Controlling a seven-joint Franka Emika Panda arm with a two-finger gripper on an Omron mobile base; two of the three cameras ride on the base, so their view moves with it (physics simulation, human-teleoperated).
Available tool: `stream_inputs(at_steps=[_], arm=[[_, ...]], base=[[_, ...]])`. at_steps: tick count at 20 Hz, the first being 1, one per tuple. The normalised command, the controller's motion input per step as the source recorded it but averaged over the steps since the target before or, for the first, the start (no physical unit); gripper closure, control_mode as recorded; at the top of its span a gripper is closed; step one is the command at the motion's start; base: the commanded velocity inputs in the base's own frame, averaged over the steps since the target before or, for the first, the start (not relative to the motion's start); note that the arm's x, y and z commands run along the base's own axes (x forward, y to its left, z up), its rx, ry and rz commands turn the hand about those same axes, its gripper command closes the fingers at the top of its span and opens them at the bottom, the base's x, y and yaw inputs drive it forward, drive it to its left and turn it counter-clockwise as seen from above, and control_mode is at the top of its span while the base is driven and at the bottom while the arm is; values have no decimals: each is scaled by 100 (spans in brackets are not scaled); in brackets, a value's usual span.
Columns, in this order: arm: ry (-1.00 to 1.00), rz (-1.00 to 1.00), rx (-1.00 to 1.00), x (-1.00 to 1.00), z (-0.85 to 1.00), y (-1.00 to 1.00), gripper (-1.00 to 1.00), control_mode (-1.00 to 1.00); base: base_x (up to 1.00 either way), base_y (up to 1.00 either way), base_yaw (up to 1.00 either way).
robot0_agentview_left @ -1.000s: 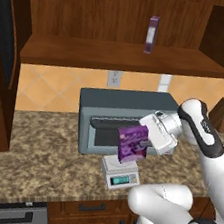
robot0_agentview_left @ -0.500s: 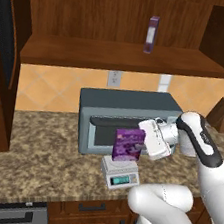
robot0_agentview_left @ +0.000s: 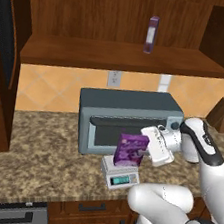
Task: Pick the cereal and place it on the digital scale for weighing, and close the cabinet.
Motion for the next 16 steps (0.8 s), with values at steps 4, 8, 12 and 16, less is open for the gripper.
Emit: stream_inputs(at_steps=[4,8,12,16], arm=[[0,-12,0,59,-31,0,100,-100],[4,-14,0,12,-24,6,100,-100],[3,-11,-6,3,-70,18,100,-100],[-15,-10,-6,0,-45,8,-100,-100]], base=[[0,0,0],[0,0,0],[0,0,0],[0,0,0]])
